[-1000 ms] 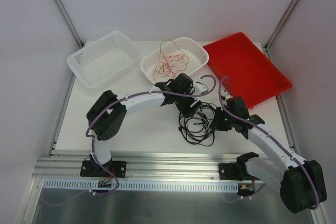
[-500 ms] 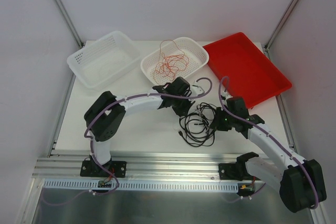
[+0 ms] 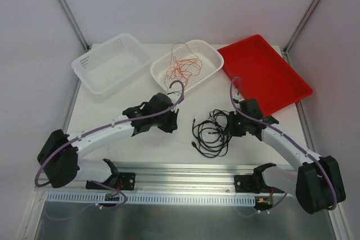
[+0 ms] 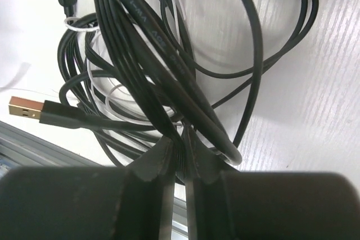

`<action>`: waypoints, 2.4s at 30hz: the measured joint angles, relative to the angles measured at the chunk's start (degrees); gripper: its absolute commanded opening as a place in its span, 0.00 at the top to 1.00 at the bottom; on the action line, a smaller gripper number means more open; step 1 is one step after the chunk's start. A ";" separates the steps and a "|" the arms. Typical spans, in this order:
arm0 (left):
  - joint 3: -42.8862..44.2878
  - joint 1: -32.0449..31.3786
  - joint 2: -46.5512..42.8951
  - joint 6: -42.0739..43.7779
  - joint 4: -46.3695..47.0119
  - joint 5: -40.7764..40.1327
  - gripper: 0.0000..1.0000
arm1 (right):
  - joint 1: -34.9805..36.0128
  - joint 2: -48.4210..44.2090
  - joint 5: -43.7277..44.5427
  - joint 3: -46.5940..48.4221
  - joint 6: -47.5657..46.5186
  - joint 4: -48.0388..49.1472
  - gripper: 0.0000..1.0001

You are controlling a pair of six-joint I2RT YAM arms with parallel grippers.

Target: Untangle the cables

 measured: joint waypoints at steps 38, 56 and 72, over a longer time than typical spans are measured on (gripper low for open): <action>21.20 22.80 -22.16 -3.87 -34.75 -24.55 1.00 | -1.70 -1.07 5.07 5.53 -2.60 -4.57 0.39; -3.13 16.96 -20.44 -16.98 -26.14 -9.31 0.17 | 8.50 -4.55 4.55 10.05 -3.87 -8.55 0.20; 10.71 -8.17 9.22 -5.05 -5.40 -8.98 0.35 | 10.05 -5.97 6.23 10.78 -0.96 -8.52 0.20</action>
